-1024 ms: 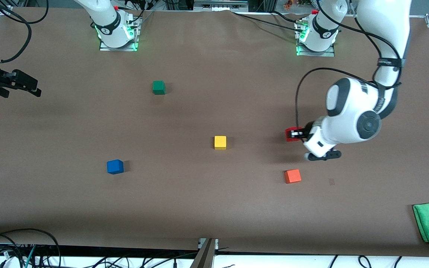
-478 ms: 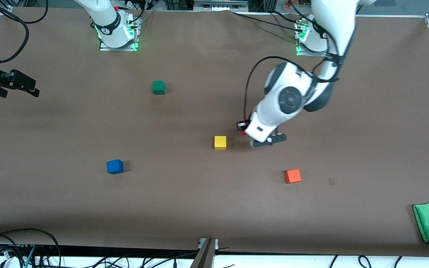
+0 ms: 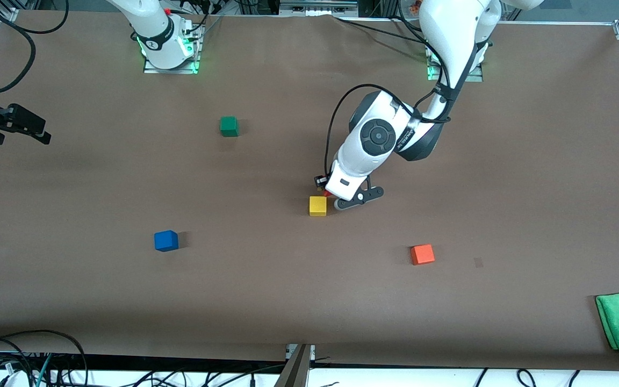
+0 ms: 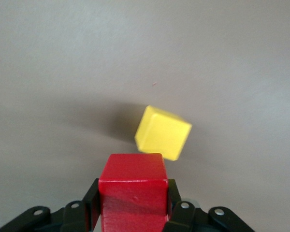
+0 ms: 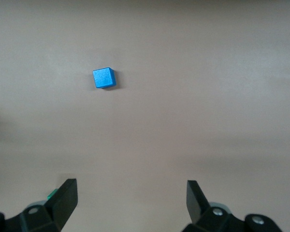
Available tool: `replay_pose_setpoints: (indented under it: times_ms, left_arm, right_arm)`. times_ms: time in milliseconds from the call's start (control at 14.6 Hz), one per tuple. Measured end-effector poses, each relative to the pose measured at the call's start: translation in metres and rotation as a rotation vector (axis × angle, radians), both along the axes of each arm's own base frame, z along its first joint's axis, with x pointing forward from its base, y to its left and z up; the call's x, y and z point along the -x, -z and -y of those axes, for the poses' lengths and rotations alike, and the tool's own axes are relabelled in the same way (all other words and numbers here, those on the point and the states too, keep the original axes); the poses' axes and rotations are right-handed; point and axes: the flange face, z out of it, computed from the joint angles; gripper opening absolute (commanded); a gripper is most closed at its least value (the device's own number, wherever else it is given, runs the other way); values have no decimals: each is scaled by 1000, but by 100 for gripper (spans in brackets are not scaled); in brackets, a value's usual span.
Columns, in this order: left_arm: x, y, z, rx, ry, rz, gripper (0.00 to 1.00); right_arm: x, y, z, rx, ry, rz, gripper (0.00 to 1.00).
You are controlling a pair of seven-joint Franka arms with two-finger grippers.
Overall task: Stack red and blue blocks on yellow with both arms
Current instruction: 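Carry the red cube with the left gripper over the yellow cube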
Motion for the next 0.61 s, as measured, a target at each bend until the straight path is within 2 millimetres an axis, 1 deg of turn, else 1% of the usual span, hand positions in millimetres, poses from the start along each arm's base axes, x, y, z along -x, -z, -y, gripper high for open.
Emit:
replay_pose_setpoints:
  times_ms: [137,205,273,478,615]
  left_arm:
    - [-8,-15,2,16,-12,23,0]
    - [-10,-16,2,17,-15,25,0]
    - [-10,-13,1,13,-17,21,0]
    - [-9,9,0,-6,-18,-4,0]
    - [-10,16,0,-11,-21,-10,0]
  right_arm:
    - [0,0,2,0,4,0,100]
    - [0,1,2,0,4,0,100]
    - [-1,1,2,1,4,-1,100]
    - [-5,8,2,3,4,-8,100]
    - [-10,17,1,6,4,-18,100]
